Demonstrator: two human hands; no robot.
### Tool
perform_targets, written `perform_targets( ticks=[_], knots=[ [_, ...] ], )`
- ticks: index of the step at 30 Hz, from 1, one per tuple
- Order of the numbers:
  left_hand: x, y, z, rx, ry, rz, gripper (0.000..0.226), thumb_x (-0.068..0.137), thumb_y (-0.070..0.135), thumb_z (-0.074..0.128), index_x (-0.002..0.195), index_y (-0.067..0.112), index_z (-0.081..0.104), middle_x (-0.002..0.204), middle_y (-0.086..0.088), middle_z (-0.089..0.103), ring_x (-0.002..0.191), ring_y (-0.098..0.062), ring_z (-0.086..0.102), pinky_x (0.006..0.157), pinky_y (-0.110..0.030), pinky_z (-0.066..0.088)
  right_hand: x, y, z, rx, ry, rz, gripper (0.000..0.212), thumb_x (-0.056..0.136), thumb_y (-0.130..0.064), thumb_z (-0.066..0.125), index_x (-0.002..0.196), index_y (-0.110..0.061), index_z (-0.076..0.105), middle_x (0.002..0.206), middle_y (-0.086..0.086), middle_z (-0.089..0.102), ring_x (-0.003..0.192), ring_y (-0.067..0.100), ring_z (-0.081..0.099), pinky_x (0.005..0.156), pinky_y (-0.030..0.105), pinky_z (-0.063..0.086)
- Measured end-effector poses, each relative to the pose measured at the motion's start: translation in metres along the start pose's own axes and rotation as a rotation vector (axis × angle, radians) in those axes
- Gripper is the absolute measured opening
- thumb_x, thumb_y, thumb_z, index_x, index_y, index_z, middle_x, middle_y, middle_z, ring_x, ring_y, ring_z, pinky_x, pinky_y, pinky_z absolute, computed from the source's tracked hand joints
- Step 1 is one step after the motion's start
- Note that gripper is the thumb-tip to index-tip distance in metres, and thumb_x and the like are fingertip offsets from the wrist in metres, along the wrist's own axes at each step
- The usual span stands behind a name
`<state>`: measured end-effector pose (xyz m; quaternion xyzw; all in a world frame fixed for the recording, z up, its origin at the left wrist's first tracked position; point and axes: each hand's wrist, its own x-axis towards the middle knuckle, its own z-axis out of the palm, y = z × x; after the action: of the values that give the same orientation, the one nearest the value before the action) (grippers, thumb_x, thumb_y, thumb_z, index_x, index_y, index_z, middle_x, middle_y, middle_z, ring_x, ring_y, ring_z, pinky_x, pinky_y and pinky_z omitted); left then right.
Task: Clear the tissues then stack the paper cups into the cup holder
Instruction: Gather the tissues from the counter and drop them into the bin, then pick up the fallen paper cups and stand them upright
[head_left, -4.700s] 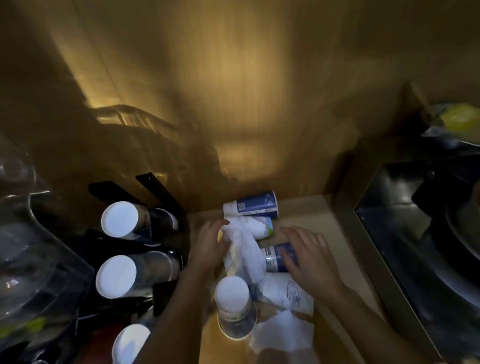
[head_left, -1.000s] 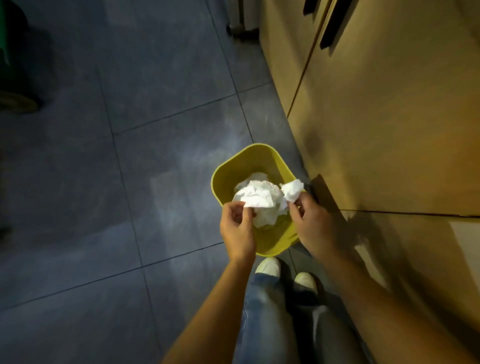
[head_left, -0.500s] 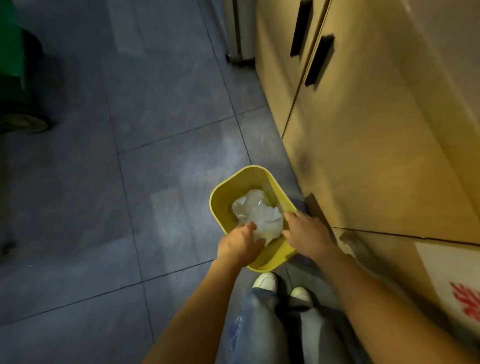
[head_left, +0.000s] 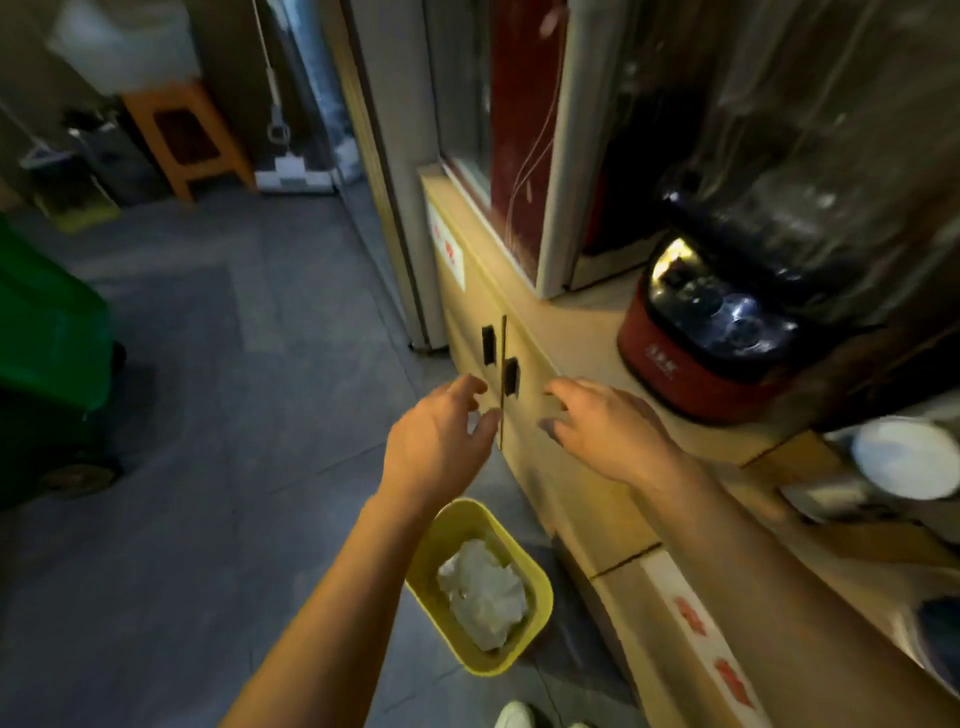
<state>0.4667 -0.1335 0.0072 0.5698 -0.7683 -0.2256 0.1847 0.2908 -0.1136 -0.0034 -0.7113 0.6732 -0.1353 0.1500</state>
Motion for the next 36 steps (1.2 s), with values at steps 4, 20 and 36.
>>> perform_targets(
  ticks=[4, 20, 36],
  knots=[
    [0.004, 0.066, -0.037, -0.038, 0.03, 0.158, 0.032, 0.089, 0.037, 0.054, 0.116, 0.02, 0.057, 0.107, -0.002, 0.068, 0.099, -0.024, 0.064, 0.08, -0.042, 0.053, -0.027, -0.006, -0.081, -0.03, 0.189, 0.019, 0.03, 0.087, -0.035, 0.053, 0.113, -0.02, 0.05, 0.115, 0.007, 0.061, 0.099, 0.031, 0.058, 0.078, 0.041, 0.047],
    [-0.05, 0.304, -0.023, -0.211, -0.061, 0.72, 0.027, 0.088, 0.038, 0.057, 0.112, 0.026, 0.059, 0.099, 0.005, 0.07, 0.089, -0.012, 0.065, 0.074, -0.032, 0.052, -0.225, 0.079, -0.248, -0.144, 0.502, 0.297, 0.035, 0.089, -0.037, 0.053, 0.121, -0.025, 0.046, 0.111, 0.001, 0.061, 0.092, 0.022, 0.057, 0.068, 0.038, 0.048],
    [-0.069, 0.425, 0.093, -0.261, -0.408, 0.807, 0.026, 0.088, 0.035, 0.059, 0.112, 0.024, 0.06, 0.094, 0.004, 0.069, 0.088, -0.012, 0.063, 0.079, -0.036, 0.054, -0.366, 0.206, -0.26, -0.009, 0.461, 0.704, 0.041, 0.088, -0.032, 0.056, 0.125, -0.02, 0.047, 0.12, 0.005, 0.058, 0.1, 0.015, 0.054, 0.085, 0.04, 0.048]
  ],
)
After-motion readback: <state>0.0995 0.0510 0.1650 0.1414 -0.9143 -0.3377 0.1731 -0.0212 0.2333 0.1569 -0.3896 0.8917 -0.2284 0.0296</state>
